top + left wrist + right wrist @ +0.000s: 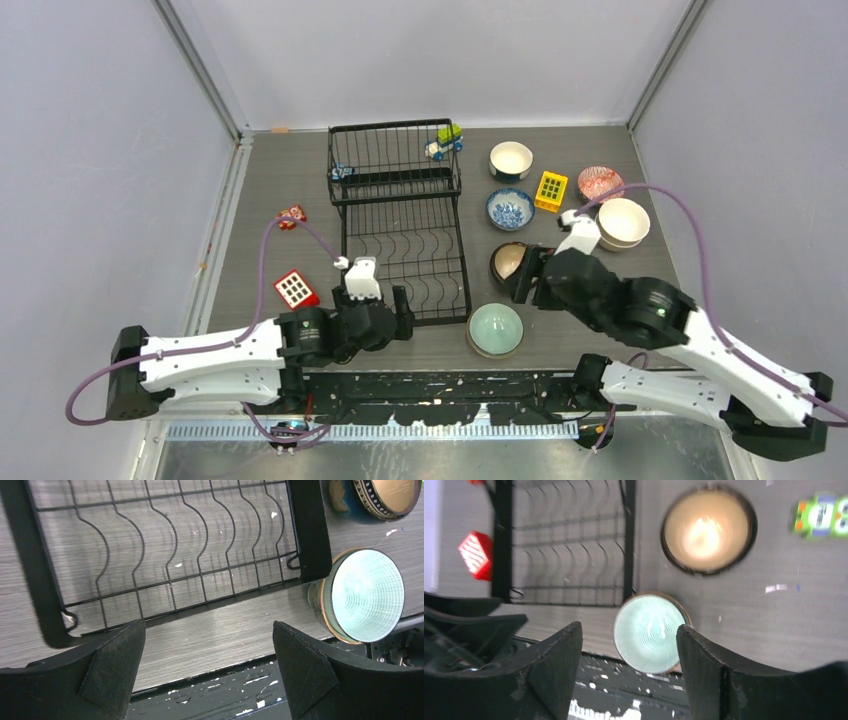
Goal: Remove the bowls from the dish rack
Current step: Reset both arms
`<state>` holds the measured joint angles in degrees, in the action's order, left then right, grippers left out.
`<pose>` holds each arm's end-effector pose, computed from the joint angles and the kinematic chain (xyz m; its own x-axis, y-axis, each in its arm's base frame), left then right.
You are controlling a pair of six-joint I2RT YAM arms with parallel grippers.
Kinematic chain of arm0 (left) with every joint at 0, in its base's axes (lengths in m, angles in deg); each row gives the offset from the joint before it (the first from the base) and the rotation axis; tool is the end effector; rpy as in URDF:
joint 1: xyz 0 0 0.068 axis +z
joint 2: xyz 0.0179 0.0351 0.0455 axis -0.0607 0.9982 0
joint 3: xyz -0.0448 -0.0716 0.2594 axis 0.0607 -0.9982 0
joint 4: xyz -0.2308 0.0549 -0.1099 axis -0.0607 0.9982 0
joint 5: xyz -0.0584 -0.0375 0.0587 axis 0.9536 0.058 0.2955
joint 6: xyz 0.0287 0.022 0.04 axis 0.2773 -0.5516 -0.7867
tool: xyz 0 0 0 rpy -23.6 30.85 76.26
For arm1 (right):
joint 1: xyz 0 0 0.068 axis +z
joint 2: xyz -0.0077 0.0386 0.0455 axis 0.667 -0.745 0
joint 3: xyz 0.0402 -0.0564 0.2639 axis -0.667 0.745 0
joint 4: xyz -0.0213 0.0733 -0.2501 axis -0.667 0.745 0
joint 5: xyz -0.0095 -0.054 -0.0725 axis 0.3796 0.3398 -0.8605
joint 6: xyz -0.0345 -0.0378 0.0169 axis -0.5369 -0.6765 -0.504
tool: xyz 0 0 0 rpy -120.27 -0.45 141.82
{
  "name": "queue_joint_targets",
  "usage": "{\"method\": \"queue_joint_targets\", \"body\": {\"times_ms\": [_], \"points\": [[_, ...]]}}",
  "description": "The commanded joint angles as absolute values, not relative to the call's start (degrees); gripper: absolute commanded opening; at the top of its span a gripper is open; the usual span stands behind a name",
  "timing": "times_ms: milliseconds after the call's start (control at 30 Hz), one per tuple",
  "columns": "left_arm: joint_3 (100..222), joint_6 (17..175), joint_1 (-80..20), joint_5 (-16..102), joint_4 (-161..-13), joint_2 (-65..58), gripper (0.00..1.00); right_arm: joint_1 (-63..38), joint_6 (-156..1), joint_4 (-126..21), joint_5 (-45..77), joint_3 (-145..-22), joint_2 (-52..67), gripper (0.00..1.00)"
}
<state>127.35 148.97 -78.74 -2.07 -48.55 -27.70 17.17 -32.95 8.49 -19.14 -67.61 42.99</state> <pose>0.0653 -0.1640 0.2466 -0.6932 -0.2047 -0.6911 0.1210 0.9122 -0.3916 0.0803 0.1018 0.3426 -0.7041 0.1774 -0.6875 -0.0756 0.9441 0.3210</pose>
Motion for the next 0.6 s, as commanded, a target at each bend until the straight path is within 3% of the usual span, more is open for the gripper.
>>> {"method": "queue_joint_targets", "body": {"times_ms": [0,67,200,367,567], "points": [[133.3,147.7,-78.8,-9.6,-42.4,-28.5,1.0,17.0,-44.6,1.5,-26.7,-71.7,47.1,0.78],[135.4,147.8,-78.8,-11.8,-39.7,-28.3,1.0,17.0,-46.7,-2.7,-29.3,-71.8,48.1,0.81],[138.1,148.2,-78.8,-15.7,-36.5,-27.9,1.0,17.0,-51.3,-13.2,-32.0,-69.3,50.8,1.0],[141.9,153.4,-78.8,-17.6,-31.4,-25.2,1.0,17.0,-51.7,-25.4,-36.6,-60.9,56.1,1.0],[148.2,166.8,-78.8,-17.6,-19.8,-17.0,1.0,17.0,-50.9,-29.5,-39.6,-56.1,57.6,1.0]]}}
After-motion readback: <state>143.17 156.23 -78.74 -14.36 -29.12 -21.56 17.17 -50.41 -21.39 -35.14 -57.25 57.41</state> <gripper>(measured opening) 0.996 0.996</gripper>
